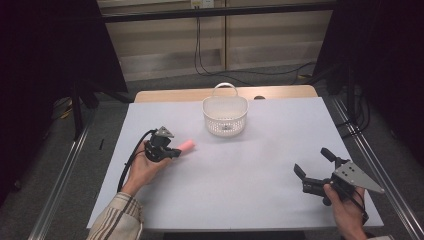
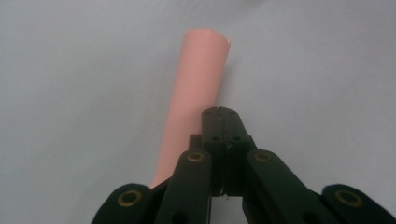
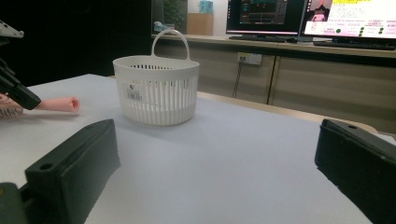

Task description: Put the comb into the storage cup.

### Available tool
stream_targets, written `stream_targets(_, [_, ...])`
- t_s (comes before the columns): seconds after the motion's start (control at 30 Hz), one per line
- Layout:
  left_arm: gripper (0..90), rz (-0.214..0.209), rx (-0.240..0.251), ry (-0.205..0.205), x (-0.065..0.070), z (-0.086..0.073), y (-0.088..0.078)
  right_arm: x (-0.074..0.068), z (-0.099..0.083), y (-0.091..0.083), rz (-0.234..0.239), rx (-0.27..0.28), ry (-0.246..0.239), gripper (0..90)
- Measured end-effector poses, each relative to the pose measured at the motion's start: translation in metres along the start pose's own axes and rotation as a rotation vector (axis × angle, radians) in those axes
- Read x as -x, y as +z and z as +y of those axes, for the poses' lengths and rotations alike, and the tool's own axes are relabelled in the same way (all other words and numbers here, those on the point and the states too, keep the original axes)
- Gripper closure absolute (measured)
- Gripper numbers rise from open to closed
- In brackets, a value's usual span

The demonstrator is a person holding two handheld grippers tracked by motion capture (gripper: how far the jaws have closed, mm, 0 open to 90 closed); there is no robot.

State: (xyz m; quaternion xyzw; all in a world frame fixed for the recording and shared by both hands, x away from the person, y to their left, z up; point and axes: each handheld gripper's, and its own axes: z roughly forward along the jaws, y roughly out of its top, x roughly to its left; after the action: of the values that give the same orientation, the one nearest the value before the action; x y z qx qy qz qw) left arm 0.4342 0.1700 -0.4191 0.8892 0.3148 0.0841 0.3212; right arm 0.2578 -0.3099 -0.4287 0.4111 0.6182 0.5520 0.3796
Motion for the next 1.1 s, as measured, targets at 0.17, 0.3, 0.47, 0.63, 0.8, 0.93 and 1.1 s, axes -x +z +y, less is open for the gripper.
stream_targets(0.17, [90.0, 0.021, 0.028, 0.033, 0.002, 0.000, -0.005, 0.000, 0.000, 0.000, 0.000, -0.001, -0.001, 0.0])
stream_targets(0.3, [89.3, 0.001, 0.050, 0.036, -0.001, -0.003, -0.009, 0.000, 0.000, 0.000, 0.001, 0.000, 0.000, 0.0])
stream_targets(0.47, [85.3, -0.024, 0.099, 0.044, -0.001, -0.004, -0.018, 0.000, 0.000, 0.000, 0.002, 0.000, 0.000, 0.0])
stream_targets(0.63, [78.6, -0.025, 0.144, 0.047, -0.001, -0.004, -0.026, 0.000, 0.000, 0.000, 0.000, -0.001, 0.001, 0.0])
stream_targets(0.8, [68.2, -0.022, 0.176, 0.047, 0.000, -0.004, -0.034, 0.000, 0.000, -0.001, 0.000, 0.000, 0.002, 0.0])
stream_targets(0.93, [59.2, -0.006, 0.197, 0.051, 0.000, -0.005, -0.040, 0.000, 0.000, 0.000, -0.003, -0.002, 0.001, 0.0])
stream_targets(1.1, [40.0, 0.018, 0.204, 0.051, -0.001, -0.006, -0.045, 0.001, 0.000, 0.000, -0.005, -0.001, 0.002, 0.0])
